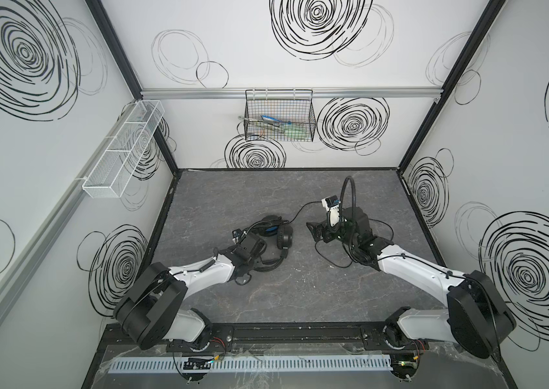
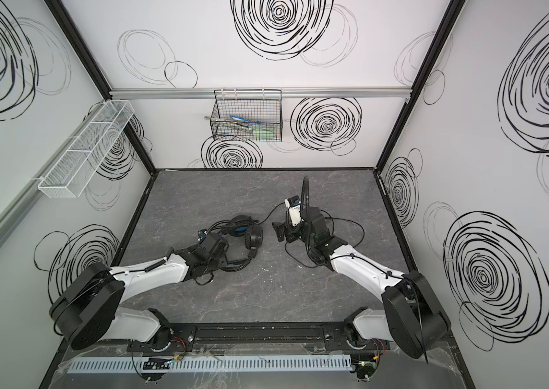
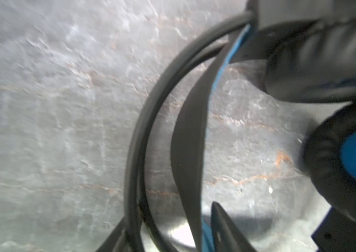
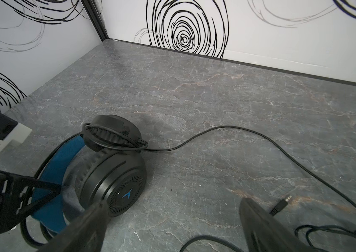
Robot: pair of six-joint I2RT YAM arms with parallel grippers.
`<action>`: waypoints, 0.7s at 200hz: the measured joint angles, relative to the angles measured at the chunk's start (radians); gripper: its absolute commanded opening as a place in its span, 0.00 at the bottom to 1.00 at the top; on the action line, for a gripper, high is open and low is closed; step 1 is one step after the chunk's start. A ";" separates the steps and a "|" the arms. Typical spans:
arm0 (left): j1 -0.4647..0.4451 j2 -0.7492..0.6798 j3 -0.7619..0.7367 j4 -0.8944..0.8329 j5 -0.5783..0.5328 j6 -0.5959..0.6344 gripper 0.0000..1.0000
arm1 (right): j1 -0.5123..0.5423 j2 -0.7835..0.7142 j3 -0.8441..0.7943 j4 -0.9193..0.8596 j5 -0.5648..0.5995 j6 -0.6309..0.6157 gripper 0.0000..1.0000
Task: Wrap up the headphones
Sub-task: 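Reach the left gripper to the headband while the right gripper moves toward the cable, then close the left gripper on the blue headband of the headphones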
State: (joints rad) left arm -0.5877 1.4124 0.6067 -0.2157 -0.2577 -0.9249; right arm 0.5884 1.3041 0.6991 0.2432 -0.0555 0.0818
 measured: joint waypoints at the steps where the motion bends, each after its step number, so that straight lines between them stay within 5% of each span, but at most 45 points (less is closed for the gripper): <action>1: 0.001 0.001 0.002 -0.001 -0.001 0.002 0.43 | 0.000 -0.001 -0.001 0.000 0.002 0.000 0.98; 67: 0.091 0.095 0.108 -0.028 -0.082 0.180 0.24 | -0.015 -0.134 -0.076 0.028 0.058 0.004 0.97; 117: 0.093 0.224 0.242 -0.034 -0.097 0.393 0.29 | -0.019 -0.166 -0.114 0.049 0.082 0.003 0.97; 140: 0.075 0.257 0.286 -0.041 -0.097 0.457 0.49 | -0.019 -0.171 -0.115 0.052 0.088 0.003 0.97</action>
State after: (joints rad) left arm -0.5129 1.6695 0.8925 -0.2569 -0.3542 -0.4683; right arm 0.5697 1.1328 0.5842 0.2955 0.0322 0.0853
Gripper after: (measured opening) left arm 0.387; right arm 0.975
